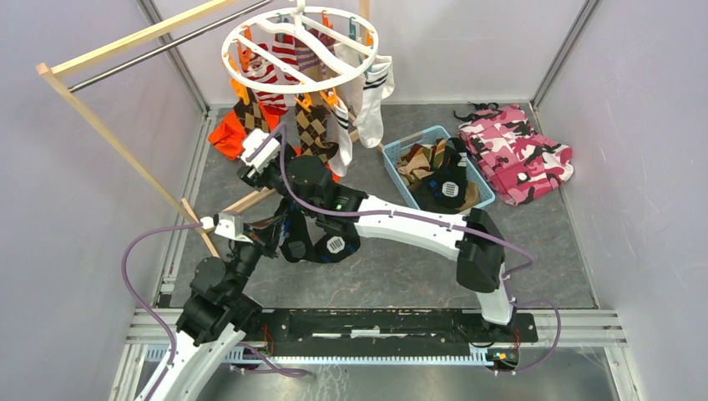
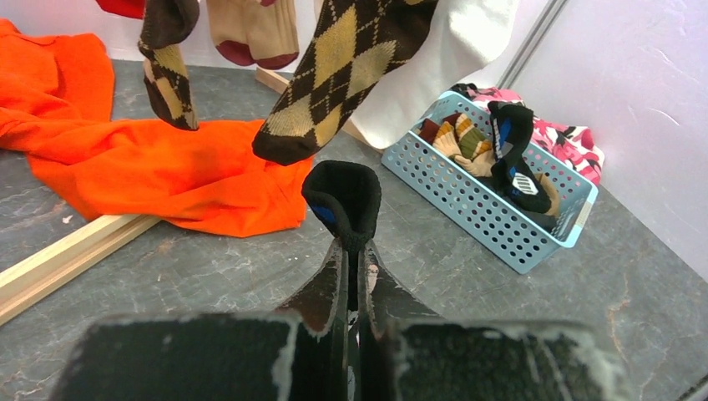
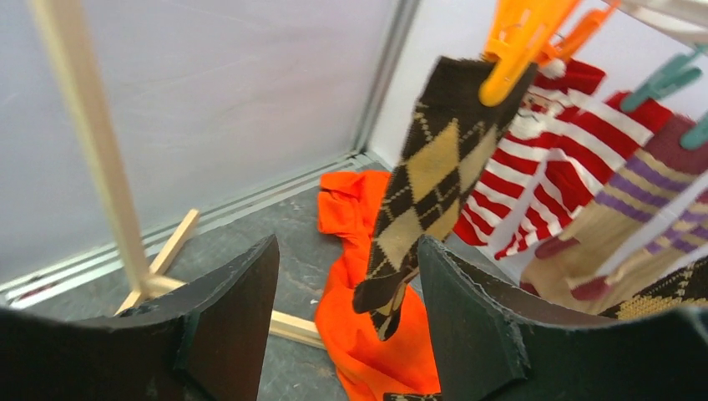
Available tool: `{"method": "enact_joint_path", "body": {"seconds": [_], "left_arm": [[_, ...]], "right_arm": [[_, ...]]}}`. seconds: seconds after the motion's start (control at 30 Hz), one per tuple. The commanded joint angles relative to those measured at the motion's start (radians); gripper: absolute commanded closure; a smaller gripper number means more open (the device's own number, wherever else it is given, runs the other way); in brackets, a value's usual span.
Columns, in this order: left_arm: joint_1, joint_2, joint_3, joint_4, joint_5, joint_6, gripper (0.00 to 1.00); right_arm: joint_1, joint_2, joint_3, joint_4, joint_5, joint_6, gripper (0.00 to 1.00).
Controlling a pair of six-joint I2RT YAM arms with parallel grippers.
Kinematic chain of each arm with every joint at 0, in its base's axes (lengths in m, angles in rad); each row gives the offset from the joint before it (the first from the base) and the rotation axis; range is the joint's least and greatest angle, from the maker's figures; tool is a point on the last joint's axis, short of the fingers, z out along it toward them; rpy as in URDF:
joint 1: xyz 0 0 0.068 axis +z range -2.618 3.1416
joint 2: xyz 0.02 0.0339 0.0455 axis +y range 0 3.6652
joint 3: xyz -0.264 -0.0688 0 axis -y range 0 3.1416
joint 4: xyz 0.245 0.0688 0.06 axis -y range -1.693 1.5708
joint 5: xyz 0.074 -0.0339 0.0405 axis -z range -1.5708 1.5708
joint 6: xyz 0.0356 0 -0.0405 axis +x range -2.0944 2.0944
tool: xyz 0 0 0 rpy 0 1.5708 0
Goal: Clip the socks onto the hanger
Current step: Rotate the hanger at the clothesline.
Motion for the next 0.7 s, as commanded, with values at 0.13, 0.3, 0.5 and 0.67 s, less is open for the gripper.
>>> {"method": "enact_joint_path", "body": {"seconds": [0.13,0.3,0.5,0.67], "left_arm": [[-0.003,-0.009,0.059,-0.036,-0.028,0.09,0.98],[-0.002,-0.009,0.07,-0.047,-0.032,0.099,0.98],[-0.002,-0.009,0.077,-0.058,-0.04,0.095,0.98],[-0.003,-0.009,0.081,-0.064,-0.042,0.095,0.98]], "right_arm": [[0.001,0.145,0.16,0.141,0.243,0.023,0.35],[-0.002,0.201,0.182,0.217,0.25,0.008,0.36],[-0.035,0.273,0.259,0.242,0.275,0.062,0.39],[-0.05,0.32,0.301,0.306,0.257,0.044,0.43]]}}
